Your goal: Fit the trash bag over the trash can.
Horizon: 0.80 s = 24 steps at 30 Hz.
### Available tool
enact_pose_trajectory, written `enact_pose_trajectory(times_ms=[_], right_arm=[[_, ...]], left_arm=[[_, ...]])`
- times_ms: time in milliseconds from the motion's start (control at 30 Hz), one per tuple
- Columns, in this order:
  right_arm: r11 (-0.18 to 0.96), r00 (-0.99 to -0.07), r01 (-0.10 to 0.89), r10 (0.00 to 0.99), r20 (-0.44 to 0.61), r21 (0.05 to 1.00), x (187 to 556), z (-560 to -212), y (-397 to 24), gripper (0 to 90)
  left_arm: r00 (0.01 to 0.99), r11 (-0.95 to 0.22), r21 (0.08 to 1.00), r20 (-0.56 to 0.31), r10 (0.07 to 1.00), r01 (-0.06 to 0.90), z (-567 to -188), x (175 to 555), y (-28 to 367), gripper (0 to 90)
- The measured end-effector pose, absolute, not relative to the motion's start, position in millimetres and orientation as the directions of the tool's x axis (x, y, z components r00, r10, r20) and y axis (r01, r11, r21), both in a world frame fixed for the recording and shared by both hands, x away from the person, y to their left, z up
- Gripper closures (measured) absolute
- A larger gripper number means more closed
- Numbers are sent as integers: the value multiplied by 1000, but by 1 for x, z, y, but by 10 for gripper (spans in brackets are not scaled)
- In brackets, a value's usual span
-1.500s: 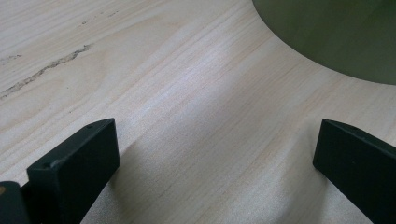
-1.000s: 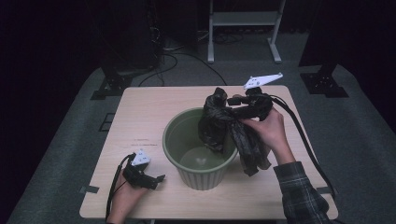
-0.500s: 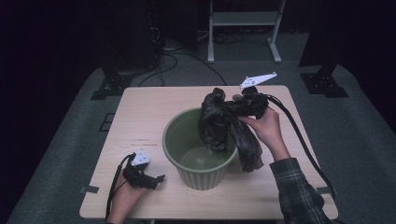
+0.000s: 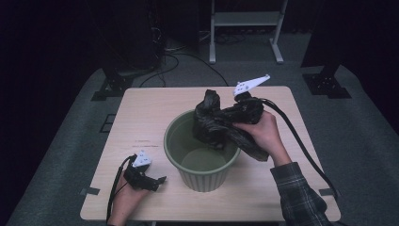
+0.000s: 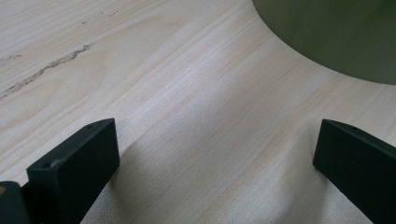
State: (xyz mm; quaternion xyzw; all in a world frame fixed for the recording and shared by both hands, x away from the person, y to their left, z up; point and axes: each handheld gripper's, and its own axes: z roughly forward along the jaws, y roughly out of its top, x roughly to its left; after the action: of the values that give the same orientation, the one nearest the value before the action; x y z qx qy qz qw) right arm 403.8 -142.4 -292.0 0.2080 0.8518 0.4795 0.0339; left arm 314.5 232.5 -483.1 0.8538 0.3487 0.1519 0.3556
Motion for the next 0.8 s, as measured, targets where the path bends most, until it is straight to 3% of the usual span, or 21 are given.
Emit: enact_pose_trajectory(times_ms=[167,333,567,800], right_arm=[[487,-933,302,326,149,820,401,-294,-130,864],[473,-934,299,324,152,829,398,-288,-138,632],[409,-914,284,388,117,867,400,-273,-154,506],[379,-888,327,437,145,866,427,-279,-151,481]], left_arm=[[711,-504,713,11,704,487,-483,314,232,0],[711,-504,713,12,703,487,-483,314,232,0],[711,-505,713,12,703,487,-483,314,232,0],[711,-505,713,12,703,487,-483,315,233,0]])
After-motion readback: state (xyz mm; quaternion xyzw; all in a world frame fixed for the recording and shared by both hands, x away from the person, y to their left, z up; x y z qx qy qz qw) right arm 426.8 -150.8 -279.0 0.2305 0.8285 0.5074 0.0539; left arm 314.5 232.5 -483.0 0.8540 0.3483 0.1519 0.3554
